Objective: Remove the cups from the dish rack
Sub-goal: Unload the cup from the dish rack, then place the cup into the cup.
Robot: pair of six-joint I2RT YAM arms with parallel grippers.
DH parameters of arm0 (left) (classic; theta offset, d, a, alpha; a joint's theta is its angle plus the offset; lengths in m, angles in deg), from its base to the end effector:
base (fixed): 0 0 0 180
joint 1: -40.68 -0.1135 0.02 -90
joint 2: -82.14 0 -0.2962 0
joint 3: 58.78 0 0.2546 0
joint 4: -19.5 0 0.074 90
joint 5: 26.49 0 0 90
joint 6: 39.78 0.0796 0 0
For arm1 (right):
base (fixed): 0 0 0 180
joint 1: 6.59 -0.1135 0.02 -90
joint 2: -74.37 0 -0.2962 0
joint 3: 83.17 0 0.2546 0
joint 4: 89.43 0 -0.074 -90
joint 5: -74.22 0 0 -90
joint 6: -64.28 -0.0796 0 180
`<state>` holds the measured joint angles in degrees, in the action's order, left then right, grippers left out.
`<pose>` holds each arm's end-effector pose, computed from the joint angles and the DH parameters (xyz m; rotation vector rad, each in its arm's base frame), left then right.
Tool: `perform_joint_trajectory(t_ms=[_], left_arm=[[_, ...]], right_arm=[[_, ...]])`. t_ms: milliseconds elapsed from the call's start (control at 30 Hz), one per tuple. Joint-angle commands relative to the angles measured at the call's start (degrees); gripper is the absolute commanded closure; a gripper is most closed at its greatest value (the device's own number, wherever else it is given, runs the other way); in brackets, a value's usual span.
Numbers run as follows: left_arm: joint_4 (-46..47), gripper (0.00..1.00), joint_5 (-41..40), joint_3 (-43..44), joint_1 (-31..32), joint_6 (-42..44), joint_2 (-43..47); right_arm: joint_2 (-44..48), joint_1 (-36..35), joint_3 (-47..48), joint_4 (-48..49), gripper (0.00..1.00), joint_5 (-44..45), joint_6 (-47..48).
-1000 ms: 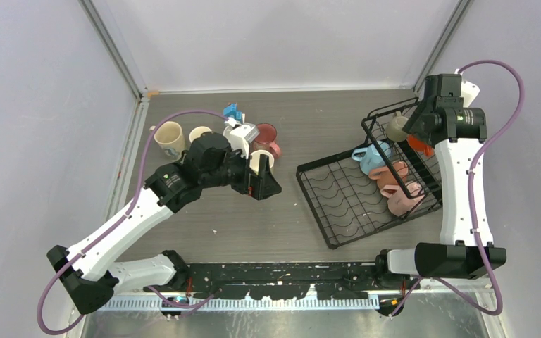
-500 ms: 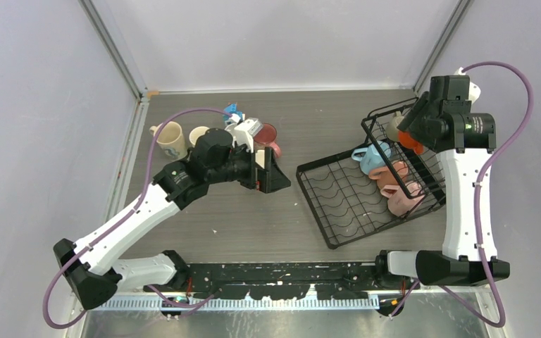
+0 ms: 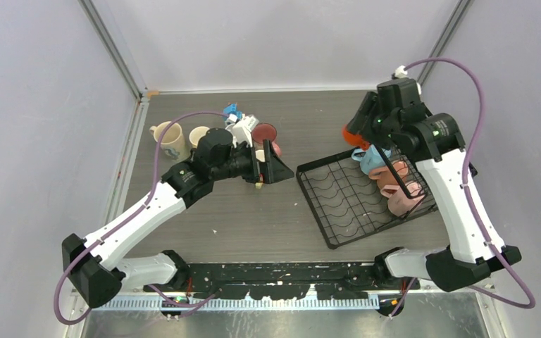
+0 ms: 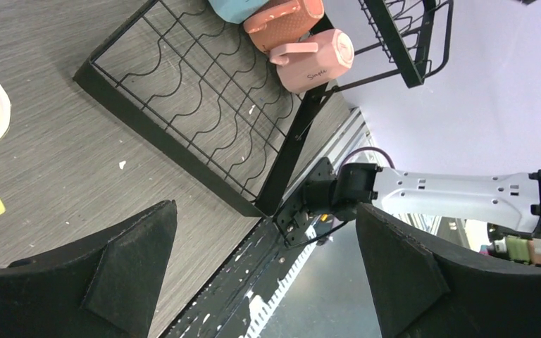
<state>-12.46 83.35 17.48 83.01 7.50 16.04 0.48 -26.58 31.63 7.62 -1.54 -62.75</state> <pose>0.1953 -0.2145 0.3739 0.2477 2.1547 -1.2633 0.2346 0.0645 0.4636 0.4640 2.2406 0.2343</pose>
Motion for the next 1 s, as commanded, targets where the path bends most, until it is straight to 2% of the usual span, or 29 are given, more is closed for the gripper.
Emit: perform_joint_trajectory(t_ms=[0, 233, 567, 700, 867, 967], left_arm=[[10.7, 0.0, 1.6, -2.6, -1.4, -5.2, 0.7], [23.8, 0.0, -0.5, -8.2, -2.4, -11.7, 0.9], [39.0, 0.07, -7.9, -14.2, -2.6, -15.6, 1.1], [44.8, 0.14, -9.3, -15.7, -3.3, -15.6, 1.1], [47.8, 0.28, -7.8, -15.3, -5.3, -15.5, 0.5], [48.5, 0.33, -6.4, -14.4, -6.1, -15.1, -0.2]], right_arm=[[-0.8, -6.4, -1.6, 9.5, 0.71, -2.7, -6.9], [-3.9, -13.9, -5.5, 18.2, 0.71, -6.7, -12.2], [-5.4, -14.3, -8.8, 27.5, 0.7, -16.8, -17.4], [-6.1, -14.3, -8.7, 28.8, 0.7, -19.6, -18.8], [-6.6, -14.1, -8.2, 29.4, 0.7, -20.9, -18.9], [-7.4, -13.9, -7.9, 30.0, 0.7, -22.7, -19.2]])
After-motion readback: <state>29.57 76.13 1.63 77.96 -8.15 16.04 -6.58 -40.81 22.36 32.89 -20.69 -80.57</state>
